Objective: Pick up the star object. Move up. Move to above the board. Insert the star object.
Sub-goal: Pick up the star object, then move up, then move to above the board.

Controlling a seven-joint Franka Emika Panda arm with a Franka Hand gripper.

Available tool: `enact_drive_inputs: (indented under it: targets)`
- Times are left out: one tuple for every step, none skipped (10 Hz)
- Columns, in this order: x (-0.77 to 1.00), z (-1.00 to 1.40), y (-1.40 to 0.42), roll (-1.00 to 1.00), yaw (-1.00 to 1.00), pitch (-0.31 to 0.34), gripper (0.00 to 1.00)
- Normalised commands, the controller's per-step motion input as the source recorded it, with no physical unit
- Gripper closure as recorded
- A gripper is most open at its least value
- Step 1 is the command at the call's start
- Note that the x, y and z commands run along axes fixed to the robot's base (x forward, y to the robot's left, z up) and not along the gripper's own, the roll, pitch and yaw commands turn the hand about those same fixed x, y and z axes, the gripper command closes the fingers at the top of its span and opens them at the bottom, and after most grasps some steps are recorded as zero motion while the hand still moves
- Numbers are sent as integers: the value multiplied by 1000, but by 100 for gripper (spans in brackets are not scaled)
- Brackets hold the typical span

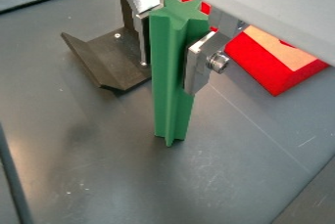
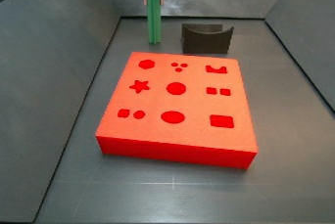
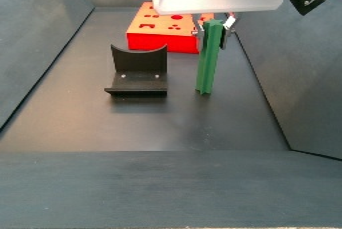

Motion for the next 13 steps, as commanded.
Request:
enact_drive_inputs:
  targets:
    - [0, 0, 0, 0, 0, 0, 100]
    - [0, 0, 0, 0, 0, 0, 100]
    - [0, 833, 0, 0, 0, 0, 100]
    - [-53, 795, -18, -9, 54, 39, 100]
    - [-71, 655, -23, -16, 55, 66, 100]
    - [-49, 507, -19, -17, 47, 65, 100]
    - [-31, 339, -14, -18, 38, 58, 100]
    - [-64, 1000, 45, 56, 93, -236, 100]
    - [-65, 1000, 47, 52, 85, -225, 100]
    - [-77, 1000, 43, 40, 66, -172, 100]
    - [-77, 1000, 38, 27, 50, -121, 100]
    - [-71, 1000, 37, 10, 36, -51, 100]
    - [-67, 1000, 35, -1, 27, -11, 100]
